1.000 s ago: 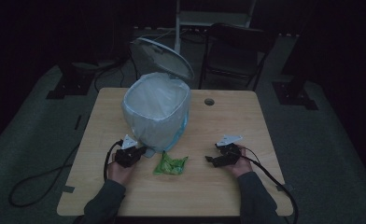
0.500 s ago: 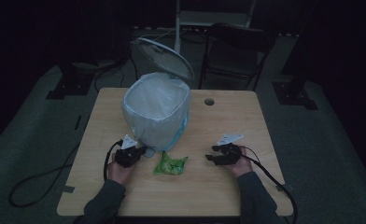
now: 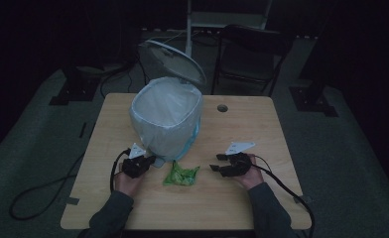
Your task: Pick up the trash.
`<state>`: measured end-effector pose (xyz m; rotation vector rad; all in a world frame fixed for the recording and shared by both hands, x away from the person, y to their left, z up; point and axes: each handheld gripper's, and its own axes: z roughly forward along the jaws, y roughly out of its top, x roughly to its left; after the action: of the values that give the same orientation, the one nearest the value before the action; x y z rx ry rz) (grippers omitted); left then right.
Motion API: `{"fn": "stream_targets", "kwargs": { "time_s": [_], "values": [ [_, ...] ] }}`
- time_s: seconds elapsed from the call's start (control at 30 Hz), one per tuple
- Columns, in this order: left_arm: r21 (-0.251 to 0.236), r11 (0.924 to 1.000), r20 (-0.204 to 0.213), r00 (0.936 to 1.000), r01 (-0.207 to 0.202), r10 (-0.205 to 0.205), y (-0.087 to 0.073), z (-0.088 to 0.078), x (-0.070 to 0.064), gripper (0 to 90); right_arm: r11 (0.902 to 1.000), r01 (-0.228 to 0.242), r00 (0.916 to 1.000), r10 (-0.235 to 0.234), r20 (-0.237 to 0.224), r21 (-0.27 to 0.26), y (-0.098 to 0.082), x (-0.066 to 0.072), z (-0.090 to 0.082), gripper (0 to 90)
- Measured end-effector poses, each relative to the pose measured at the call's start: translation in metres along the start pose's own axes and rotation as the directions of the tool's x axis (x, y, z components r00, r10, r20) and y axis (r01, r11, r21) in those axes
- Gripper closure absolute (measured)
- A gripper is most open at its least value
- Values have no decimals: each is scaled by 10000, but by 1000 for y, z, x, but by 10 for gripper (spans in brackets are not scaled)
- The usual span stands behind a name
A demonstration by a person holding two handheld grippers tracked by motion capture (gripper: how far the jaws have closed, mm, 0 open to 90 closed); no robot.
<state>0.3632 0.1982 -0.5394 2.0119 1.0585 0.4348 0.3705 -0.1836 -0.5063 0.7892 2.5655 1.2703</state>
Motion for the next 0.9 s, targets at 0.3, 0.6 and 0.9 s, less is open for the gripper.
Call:
{"fn": "stream_targets", "kwargs": {
  "time_s": [0.3, 0.6, 0.9],
  "values": [
    [-6, 10000, 4, 10000, 22, -22, 0, 0, 0, 900, 9994, 145, 9961, -173, -867, -328, 12, 15, 5, 472],
    [-15, 10000, 25, 10000, 36, -36, 0, 0, 0, 900, 9987, 282, 9865, -347, -1602, -423, 20, 24, 17, 504],
    [-27, 10000, 45, 10000, 38, -38, 0, 0, 0, 900, 9964, 812, 9759, -742, -2053, 256, 23, 31, 37, 554]
  ]
}}
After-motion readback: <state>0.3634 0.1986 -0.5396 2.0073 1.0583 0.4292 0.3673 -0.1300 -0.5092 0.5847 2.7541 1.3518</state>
